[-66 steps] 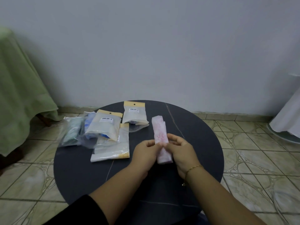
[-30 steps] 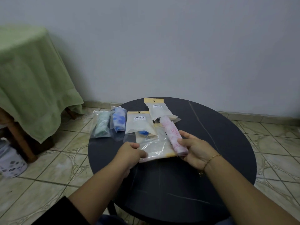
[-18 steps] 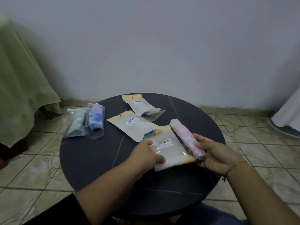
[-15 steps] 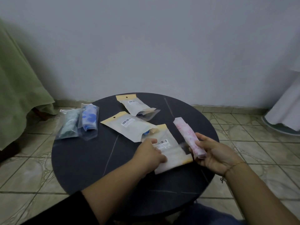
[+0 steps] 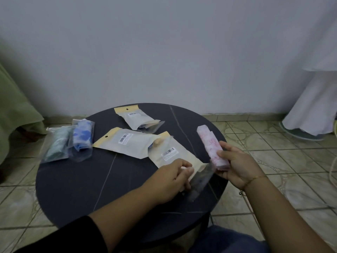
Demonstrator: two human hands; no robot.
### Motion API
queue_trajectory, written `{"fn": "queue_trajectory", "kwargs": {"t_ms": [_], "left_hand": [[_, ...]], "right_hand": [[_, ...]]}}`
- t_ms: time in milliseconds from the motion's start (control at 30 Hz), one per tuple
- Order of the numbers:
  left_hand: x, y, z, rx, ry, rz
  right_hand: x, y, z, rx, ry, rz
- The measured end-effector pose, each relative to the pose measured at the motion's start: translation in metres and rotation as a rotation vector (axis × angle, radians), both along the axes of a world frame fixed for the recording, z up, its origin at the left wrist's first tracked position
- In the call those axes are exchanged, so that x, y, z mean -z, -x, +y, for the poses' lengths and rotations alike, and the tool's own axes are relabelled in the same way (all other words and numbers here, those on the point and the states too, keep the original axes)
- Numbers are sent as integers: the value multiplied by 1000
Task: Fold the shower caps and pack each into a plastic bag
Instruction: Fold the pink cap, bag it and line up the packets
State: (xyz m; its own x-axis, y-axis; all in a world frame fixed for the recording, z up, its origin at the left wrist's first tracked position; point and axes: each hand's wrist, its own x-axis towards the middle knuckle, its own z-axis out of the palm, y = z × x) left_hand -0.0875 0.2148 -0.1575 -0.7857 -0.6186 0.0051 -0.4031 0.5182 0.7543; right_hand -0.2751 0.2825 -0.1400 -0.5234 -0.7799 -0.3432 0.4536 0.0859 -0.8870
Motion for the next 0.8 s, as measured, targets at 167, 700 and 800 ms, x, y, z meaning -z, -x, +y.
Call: {"fn": "queue_trajectory", "kwargs": {"t_ms": [167,700,800], "left_hand": [[15,0,-4,90,337,-78],[22,1,-4,-41,638,-408],[21,2,-5,-83,565,-400]], "right_hand": [[-8,-8,13,-85,-56,140],[-41,-37,49,-483,-271,360],[-41,-35,55,-513,-303,413]]}}
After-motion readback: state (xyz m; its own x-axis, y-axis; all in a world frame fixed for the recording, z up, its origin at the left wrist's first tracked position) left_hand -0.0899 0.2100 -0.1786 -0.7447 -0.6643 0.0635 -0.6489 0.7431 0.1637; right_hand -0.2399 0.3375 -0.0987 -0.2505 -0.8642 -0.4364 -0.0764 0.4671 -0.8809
